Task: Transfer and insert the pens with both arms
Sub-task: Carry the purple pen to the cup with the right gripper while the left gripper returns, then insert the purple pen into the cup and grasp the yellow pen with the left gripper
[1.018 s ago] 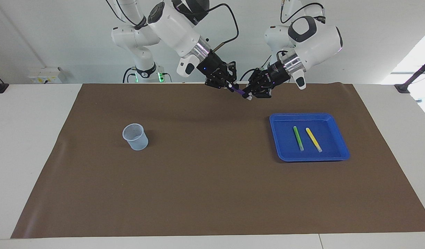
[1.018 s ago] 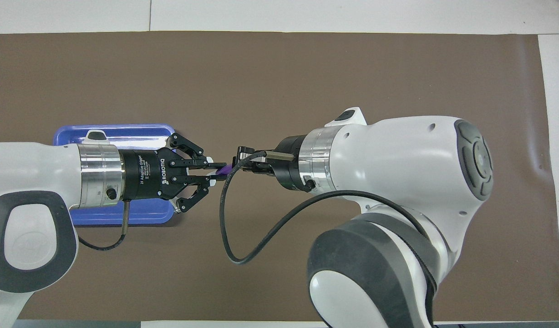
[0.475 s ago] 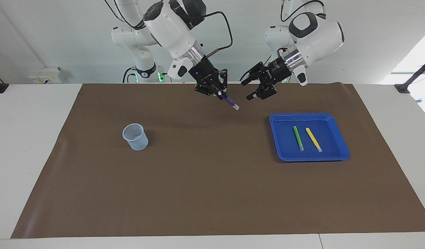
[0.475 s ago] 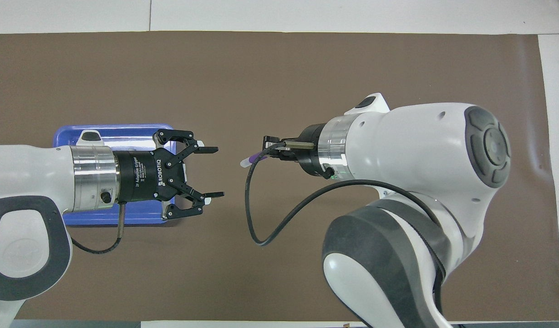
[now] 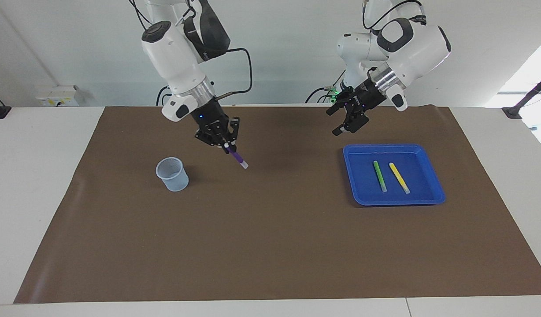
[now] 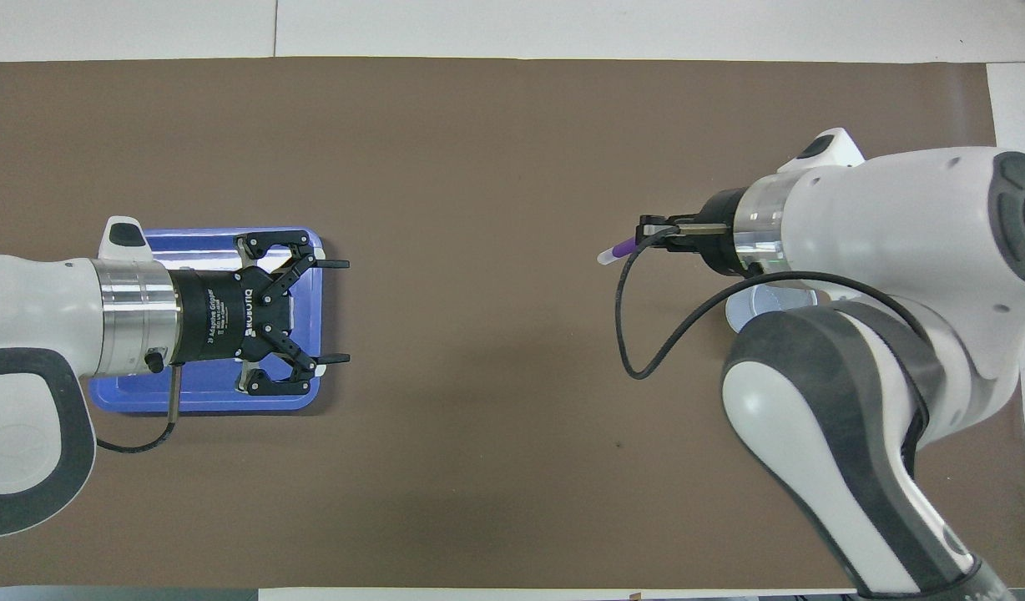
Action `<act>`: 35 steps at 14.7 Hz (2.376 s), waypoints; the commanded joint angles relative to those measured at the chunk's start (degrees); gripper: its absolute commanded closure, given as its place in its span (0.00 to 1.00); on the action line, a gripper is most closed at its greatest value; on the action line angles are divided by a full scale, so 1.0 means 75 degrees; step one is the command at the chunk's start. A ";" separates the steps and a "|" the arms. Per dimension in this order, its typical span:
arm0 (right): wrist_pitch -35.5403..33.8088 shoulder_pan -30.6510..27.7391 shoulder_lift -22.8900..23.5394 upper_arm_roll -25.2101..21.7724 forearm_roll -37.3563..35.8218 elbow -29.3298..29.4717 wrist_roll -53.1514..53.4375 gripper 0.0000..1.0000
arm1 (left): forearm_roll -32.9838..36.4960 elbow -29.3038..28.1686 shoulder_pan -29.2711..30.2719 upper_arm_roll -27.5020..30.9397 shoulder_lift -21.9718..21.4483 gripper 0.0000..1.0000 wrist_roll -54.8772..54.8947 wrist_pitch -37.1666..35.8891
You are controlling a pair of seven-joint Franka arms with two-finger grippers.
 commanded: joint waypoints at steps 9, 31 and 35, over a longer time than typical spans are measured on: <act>-0.0325 -0.0155 -0.0432 -0.1748 -0.2111 -0.0864 -0.1402 1.00 | 0.1383 -0.0352 0.0831 -0.0002 -0.0128 0.00 0.2798 -0.0298; -0.0194 -0.0120 -0.0678 -0.1749 -0.2521 -0.1968 -0.1403 1.00 | 0.5614 -0.0481 0.2294 0.0009 0.2227 0.00 1.0754 0.1775; -0.0054 -0.0108 -0.0761 -0.1737 -0.2521 -0.2155 -0.1380 1.00 | 0.5603 -0.0668 0.2378 0.0009 0.2778 0.04 1.1050 0.2689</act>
